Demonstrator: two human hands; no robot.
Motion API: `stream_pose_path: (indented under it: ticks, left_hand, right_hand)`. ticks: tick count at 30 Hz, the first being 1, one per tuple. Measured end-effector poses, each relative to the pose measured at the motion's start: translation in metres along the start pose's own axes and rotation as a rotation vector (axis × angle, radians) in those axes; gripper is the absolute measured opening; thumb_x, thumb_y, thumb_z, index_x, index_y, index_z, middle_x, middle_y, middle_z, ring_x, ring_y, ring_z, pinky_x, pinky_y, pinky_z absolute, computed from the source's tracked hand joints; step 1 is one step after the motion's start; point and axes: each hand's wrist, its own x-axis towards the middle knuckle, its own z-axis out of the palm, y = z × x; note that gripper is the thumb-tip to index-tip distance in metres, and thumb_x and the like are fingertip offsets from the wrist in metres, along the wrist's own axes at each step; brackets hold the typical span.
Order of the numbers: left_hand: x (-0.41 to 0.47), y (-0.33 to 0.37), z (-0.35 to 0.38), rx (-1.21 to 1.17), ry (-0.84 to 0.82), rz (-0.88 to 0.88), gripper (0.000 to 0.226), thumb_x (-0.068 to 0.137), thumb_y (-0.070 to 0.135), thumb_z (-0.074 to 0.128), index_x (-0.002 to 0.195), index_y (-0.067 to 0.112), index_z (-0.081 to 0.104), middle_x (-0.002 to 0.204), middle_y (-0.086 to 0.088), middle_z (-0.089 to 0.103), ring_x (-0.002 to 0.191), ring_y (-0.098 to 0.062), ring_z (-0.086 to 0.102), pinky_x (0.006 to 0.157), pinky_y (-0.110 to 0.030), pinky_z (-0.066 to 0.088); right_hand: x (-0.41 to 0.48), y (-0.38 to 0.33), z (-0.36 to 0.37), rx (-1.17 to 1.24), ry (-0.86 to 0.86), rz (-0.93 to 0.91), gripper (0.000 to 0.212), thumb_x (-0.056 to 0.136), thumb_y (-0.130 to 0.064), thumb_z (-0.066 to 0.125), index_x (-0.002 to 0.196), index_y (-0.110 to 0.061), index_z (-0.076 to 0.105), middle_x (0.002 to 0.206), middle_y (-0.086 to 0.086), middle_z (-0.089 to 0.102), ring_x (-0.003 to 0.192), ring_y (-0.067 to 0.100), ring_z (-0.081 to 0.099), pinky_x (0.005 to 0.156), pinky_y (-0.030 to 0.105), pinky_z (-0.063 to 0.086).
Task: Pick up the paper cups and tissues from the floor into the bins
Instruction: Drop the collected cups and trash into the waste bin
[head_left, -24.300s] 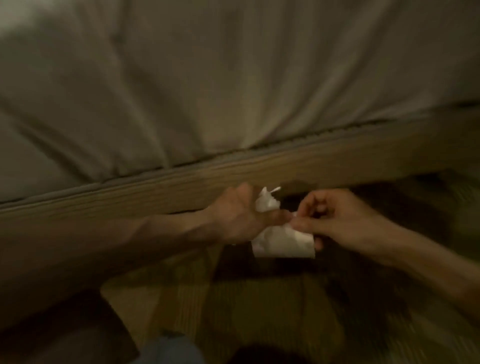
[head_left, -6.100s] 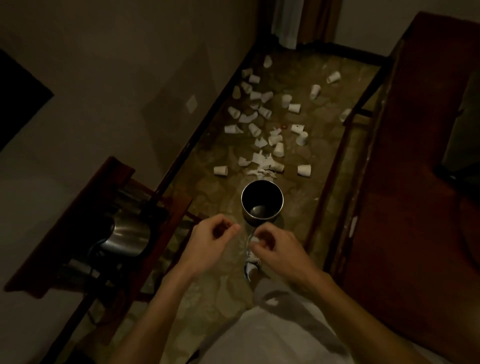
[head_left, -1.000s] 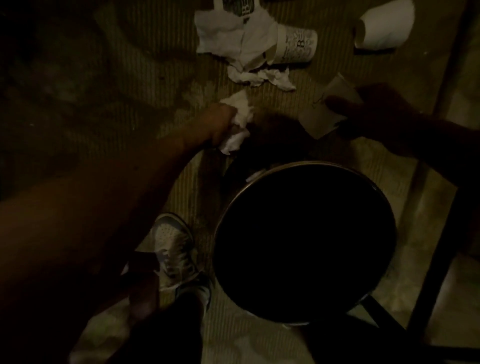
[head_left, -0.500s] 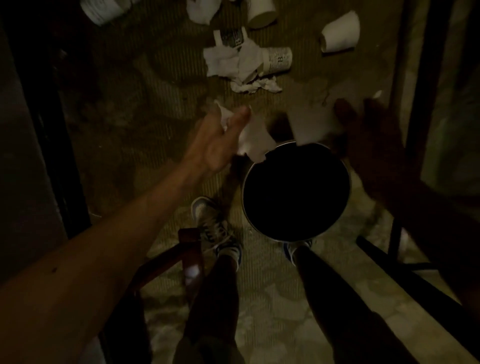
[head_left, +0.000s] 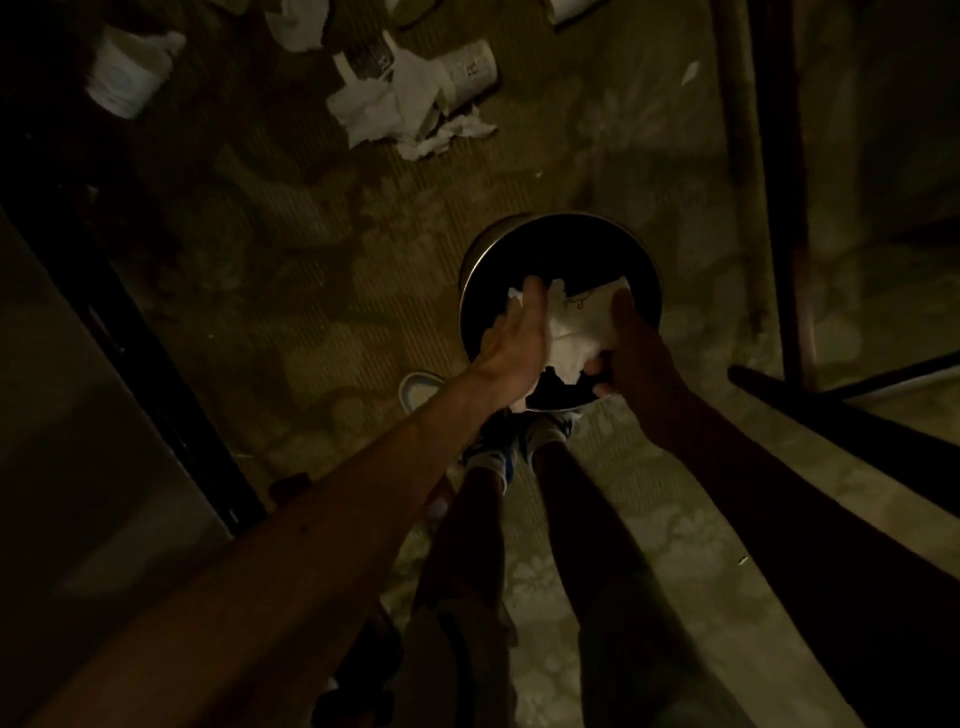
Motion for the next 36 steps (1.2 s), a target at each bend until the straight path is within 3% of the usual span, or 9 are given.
stream_pose_path:
  ticks: [6, 9, 13, 16, 19, 22, 27, 30, 36]
  left_hand:
    - [0.038, 0.002, 0.014, -0.045, 0.1, -0.129, 0.063, 0.105, 0.051, 0.011, 0.157, 0.015, 0.012, 0.164, -0.011, 0.013, 0.15, -0.029, 0.013, 0.122, -0.048, 0.011]
    - [0.043, 0.013, 0.009, 0.004, 0.078, -0.096, 0.058, 0.107, 0.042, 0.014, 0.157, 0.013, 0.013, 0.163, -0.012, 0.016, 0.15, -0.029, 0.016, 0.121, -0.04, 0.014]
    - [0.028, 0.043, -0.003, 0.17, 0.016, -0.143, 0.054, 0.107, 0.041, 0.02, 0.152, 0.013, 0.032, 0.156, -0.013, 0.034, 0.143, -0.032, 0.032, 0.116, -0.037, 0.024]
    - [0.017, 0.068, -0.024, 0.211, 0.079, -0.014, 0.049, 0.104, 0.047, 0.03, 0.117, 0.014, 0.064, 0.093, -0.01, 0.07, 0.086, -0.023, 0.069, 0.081, -0.037, 0.054]
    - [0.016, 0.092, -0.06, 0.34, 0.186, 0.146, 0.055, 0.103, 0.048, 0.039, 0.063, 0.019, 0.061, 0.048, 0.009, 0.053, 0.046, 0.001, 0.051, 0.056, -0.024, 0.038]
    - [0.014, 0.113, -0.103, 0.428, 0.219, 0.265, 0.059, 0.102, 0.048, 0.042, 0.049, 0.028, 0.058, 0.04, 0.012, 0.048, 0.039, 0.002, 0.044, 0.053, -0.027, 0.038]
    - [0.036, 0.118, -0.186, 0.517, 0.172, 0.257, 0.059, 0.098, 0.058, 0.038, 0.064, 0.014, 0.058, 0.048, 0.008, 0.053, 0.045, -0.006, 0.05, 0.05, -0.032, 0.043]
    - [0.062, 0.112, -0.233, 0.694, 0.061, 0.244, 0.046, 0.102, 0.052, 0.034, 0.109, 0.02, 0.066, 0.084, 0.018, 0.063, 0.079, 0.001, 0.055, 0.071, -0.025, 0.041]
    - [0.104, 0.095, -0.318, 0.804, 0.062, 0.337, 0.039, 0.105, 0.031, 0.041, 0.136, 0.012, 0.054, 0.116, -0.008, 0.065, 0.114, -0.033, 0.057, 0.088, -0.032, 0.038]
  right_hand:
    - [0.036, -0.003, 0.0, -0.04, -0.089, 0.169, 0.07, 0.099, -0.062, 0.024, 0.154, -0.02, 0.024, 0.148, 0.012, 0.044, 0.11, 0.033, 0.06, 0.077, 0.041, 0.05]
    - [0.04, -0.006, -0.01, -0.295, -0.073, 0.033, 0.058, 0.103, -0.05, 0.029, 0.147, -0.014, 0.038, 0.147, 0.015, 0.045, 0.13, 0.036, 0.048, 0.104, 0.05, 0.043]
    - [0.032, -0.021, -0.023, -0.393, -0.099, -0.031, 0.037, 0.101, -0.035, 0.05, 0.123, -0.007, 0.06, 0.123, 0.018, 0.062, 0.115, 0.037, 0.058, 0.098, 0.047, 0.047]
    - [0.019, -0.039, -0.021, -0.414, -0.08, -0.171, 0.018, 0.098, -0.024, 0.055, 0.089, -0.01, 0.062, 0.087, 0.008, 0.063, 0.092, 0.03, 0.06, 0.079, 0.036, 0.046]
    - [0.01, -0.063, -0.005, -0.346, -0.05, -0.306, 0.031, 0.097, -0.021, 0.057, 0.074, 0.0, 0.059, 0.072, 0.013, 0.06, 0.075, 0.027, 0.06, 0.073, 0.041, 0.046]
    - [0.004, -0.09, 0.022, -0.26, -0.022, -0.368, 0.036, 0.096, -0.02, 0.06, 0.061, -0.017, 0.05, 0.059, -0.006, 0.049, 0.064, 0.009, 0.051, 0.071, 0.028, 0.038]
    - [0.009, -0.128, 0.078, -0.29, 0.016, -0.388, 0.026, 0.095, -0.031, 0.058, 0.07, -0.025, 0.053, 0.063, -0.008, 0.053, 0.061, 0.004, 0.051, 0.061, 0.024, 0.036]
    - [0.025, -0.148, 0.121, -0.25, 0.043, -0.297, 0.025, 0.095, -0.041, 0.053, 0.08, -0.022, 0.06, 0.072, -0.005, 0.06, 0.063, 0.003, 0.058, 0.054, 0.013, 0.04]
    - [0.07, -0.172, 0.216, -0.239, 0.182, -0.21, 0.013, 0.096, -0.036, 0.056, 0.096, -0.024, 0.06, 0.079, -0.017, 0.055, 0.066, -0.004, 0.054, 0.052, 0.01, 0.036]
